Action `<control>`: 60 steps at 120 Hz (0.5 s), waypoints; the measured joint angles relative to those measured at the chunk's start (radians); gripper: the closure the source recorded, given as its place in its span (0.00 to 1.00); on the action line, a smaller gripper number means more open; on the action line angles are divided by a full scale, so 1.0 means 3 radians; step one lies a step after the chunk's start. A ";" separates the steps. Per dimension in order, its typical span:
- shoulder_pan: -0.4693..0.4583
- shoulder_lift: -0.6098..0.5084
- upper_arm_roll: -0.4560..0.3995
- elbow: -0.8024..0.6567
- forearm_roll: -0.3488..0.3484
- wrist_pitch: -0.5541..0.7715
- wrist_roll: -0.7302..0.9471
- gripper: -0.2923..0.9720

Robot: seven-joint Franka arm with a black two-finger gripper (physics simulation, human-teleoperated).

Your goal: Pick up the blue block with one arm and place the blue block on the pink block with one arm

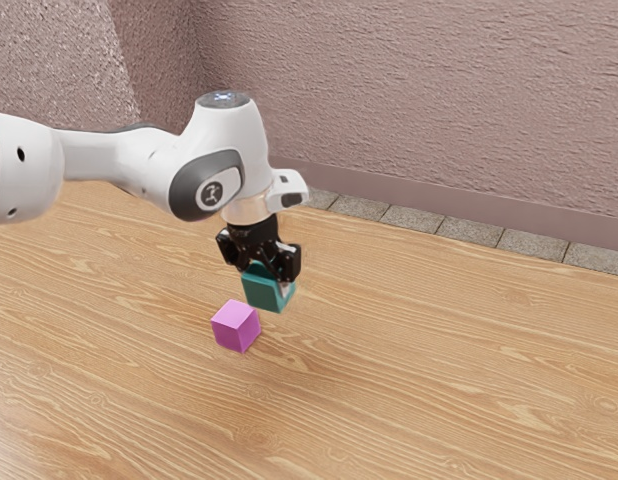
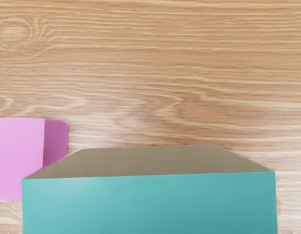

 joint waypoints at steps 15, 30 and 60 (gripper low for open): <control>0.0007 0.0001 0.0115 0.0011 0.0019 -0.0059 0.0122 0.46; 0.0003 0.0004 0.0266 0.0013 0.0052 -0.0104 0.0234 0.46; 0.0004 0.0015 0.0462 0.0014 0.0071 -0.0140 0.0428 0.46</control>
